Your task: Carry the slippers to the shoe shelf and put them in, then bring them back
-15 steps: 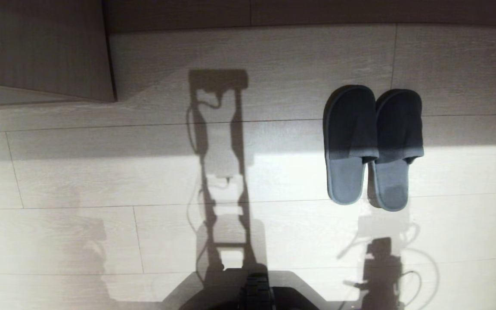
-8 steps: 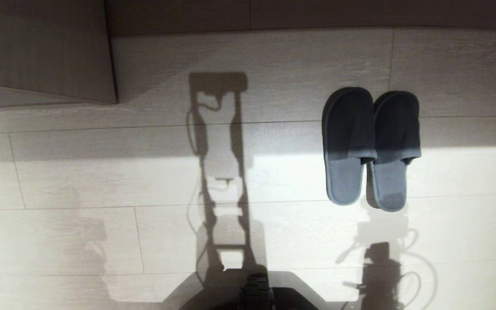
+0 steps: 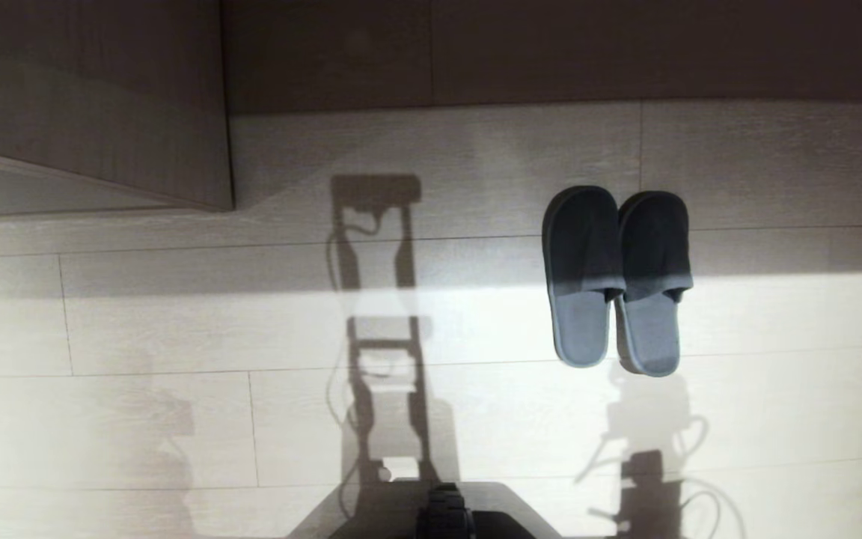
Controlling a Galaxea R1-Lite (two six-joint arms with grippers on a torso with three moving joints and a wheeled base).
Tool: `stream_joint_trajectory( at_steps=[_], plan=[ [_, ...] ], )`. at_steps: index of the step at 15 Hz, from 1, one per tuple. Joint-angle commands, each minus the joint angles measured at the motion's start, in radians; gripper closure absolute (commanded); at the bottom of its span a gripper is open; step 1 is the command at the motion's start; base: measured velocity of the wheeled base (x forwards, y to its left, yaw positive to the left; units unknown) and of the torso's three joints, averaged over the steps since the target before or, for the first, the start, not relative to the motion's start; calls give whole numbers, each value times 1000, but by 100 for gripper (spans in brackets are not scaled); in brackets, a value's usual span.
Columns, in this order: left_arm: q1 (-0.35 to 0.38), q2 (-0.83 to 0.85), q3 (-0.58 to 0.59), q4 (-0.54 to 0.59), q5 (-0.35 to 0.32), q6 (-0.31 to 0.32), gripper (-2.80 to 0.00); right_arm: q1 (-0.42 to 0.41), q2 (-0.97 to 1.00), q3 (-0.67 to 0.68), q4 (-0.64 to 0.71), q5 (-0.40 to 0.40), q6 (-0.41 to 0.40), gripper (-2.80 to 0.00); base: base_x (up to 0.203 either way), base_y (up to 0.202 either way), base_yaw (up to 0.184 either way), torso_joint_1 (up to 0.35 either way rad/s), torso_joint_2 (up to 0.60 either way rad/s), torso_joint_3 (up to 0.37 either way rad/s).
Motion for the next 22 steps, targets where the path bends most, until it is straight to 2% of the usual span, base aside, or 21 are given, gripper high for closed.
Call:
stream_joint_trajectory(
  at_steps=[1,22],
  plan=[
    [0,0,0,-1,0,-2,0,0,4,0,-1,0,0,0,0,0,0,12,3,193],
    [0,0,0,-1,0,-3,0,0,4,0,-1,2,6,0,0,0,0,2,1,202]
  ],
)
